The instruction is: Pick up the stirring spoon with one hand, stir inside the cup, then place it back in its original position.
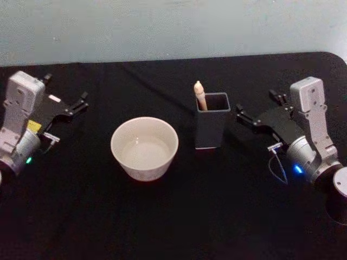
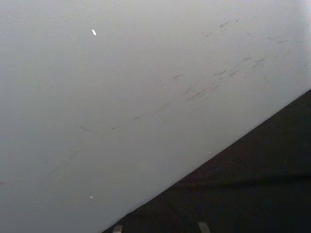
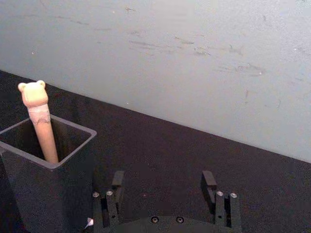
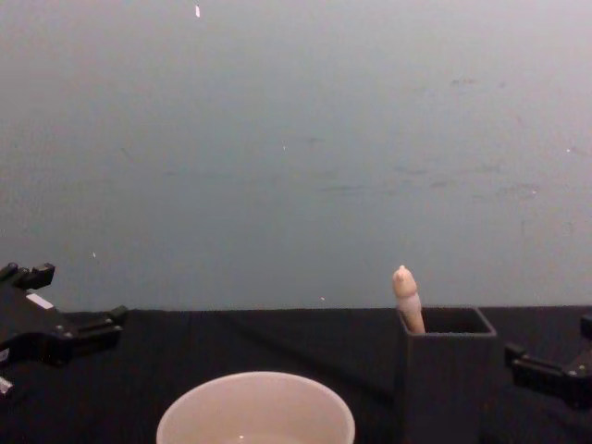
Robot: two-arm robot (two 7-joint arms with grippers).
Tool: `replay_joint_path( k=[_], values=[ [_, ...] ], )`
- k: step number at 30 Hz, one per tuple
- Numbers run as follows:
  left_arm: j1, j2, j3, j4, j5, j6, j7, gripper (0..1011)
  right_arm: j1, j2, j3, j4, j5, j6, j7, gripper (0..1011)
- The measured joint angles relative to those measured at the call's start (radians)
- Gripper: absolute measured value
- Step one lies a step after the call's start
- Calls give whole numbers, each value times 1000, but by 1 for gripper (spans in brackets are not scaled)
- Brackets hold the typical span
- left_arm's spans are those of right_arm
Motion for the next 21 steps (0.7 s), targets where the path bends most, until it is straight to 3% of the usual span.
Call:
replay_joint_path(
  k=[21],
  values=[
    [0, 0, 0, 0, 0, 0, 0, 1001, 0, 0, 0, 0, 0, 0, 0, 1003]
  ],
)
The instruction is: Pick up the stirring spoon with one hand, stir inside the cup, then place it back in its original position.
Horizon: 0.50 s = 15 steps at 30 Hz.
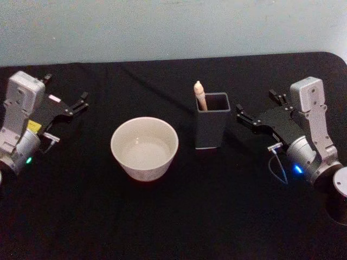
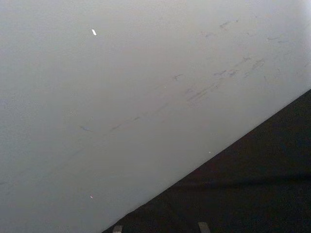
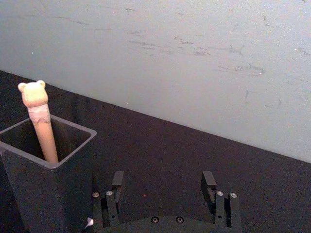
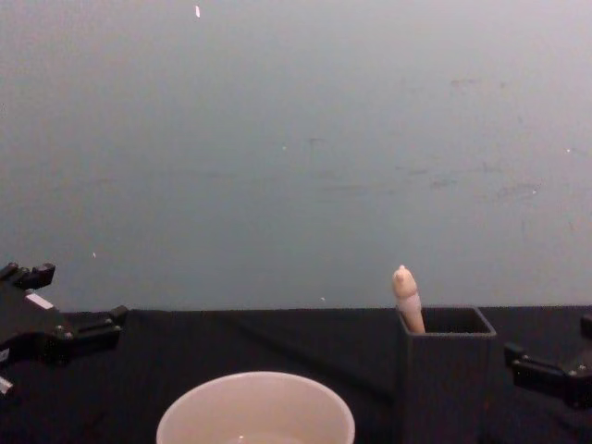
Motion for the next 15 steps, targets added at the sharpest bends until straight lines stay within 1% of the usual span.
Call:
replay_joint_path(
  k=[15],
  values=[
    [0, 0, 0, 0, 0, 0, 0, 1001, 0, 0, 0, 0, 0, 0, 0, 1003]
  ],
)
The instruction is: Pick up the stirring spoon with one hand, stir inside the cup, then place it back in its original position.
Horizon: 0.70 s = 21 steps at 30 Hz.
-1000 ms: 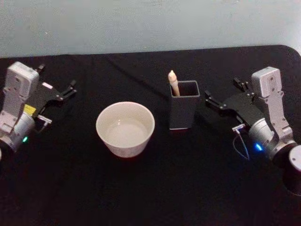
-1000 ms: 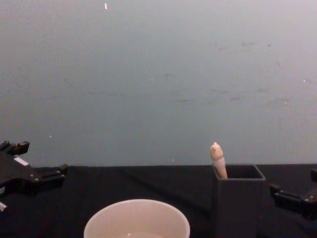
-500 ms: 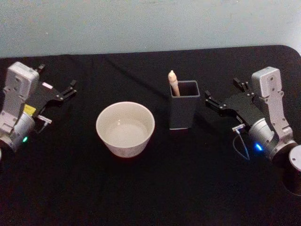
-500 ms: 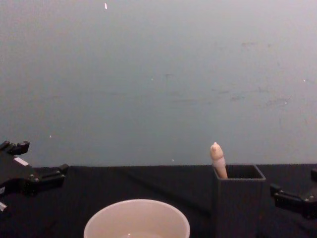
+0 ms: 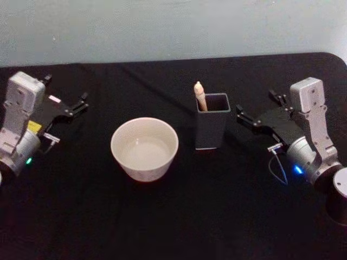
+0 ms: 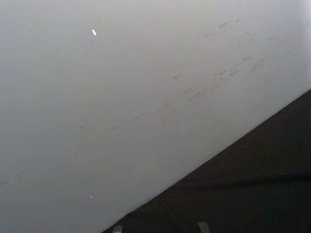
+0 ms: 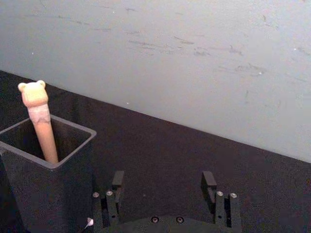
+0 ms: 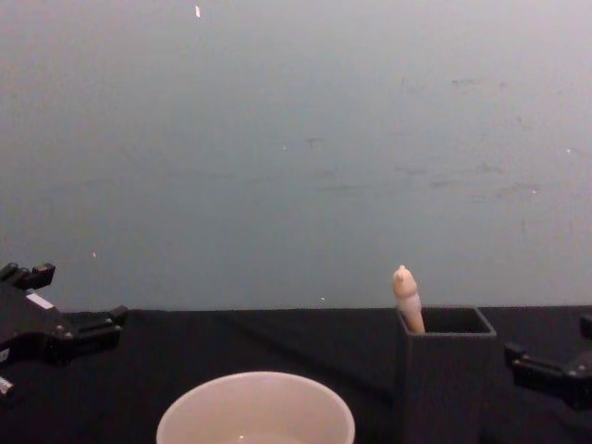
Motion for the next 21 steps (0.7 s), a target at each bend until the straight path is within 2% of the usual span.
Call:
replay_joint_path(
  k=[21],
  values=[
    [0, 0, 0, 0, 0, 0, 0, 1001, 0, 0, 0, 0, 0, 0, 0, 1003]
  ],
)
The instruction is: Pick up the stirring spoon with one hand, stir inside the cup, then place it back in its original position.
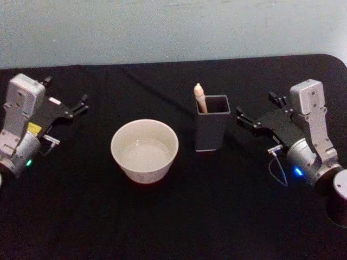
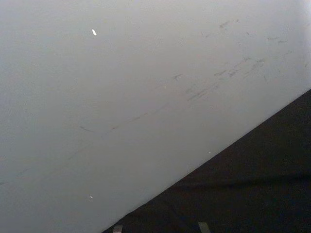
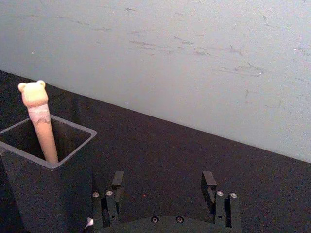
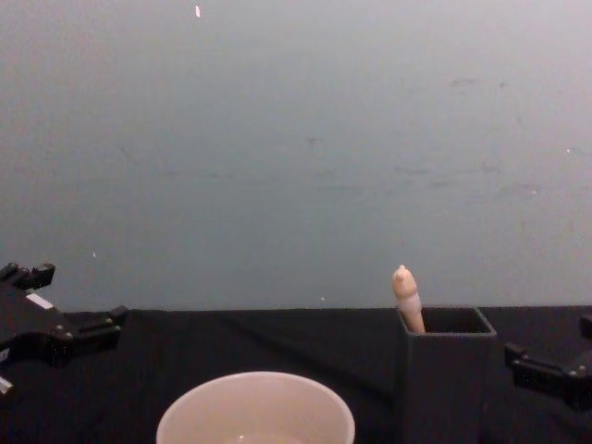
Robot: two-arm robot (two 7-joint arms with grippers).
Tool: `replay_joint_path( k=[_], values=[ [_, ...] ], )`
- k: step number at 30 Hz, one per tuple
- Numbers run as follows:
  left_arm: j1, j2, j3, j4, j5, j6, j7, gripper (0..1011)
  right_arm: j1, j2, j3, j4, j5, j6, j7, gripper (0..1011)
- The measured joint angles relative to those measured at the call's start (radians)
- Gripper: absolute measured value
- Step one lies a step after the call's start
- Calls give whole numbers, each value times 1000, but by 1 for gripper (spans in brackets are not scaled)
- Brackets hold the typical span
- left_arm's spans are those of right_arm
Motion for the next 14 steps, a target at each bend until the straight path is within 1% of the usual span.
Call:
replay_joint_path(
  k=[14],
  values=[
    [0, 0, 0, 0, 0, 0, 0, 1001, 0, 0, 0, 0, 0, 0, 0, 1002]
  ],
)
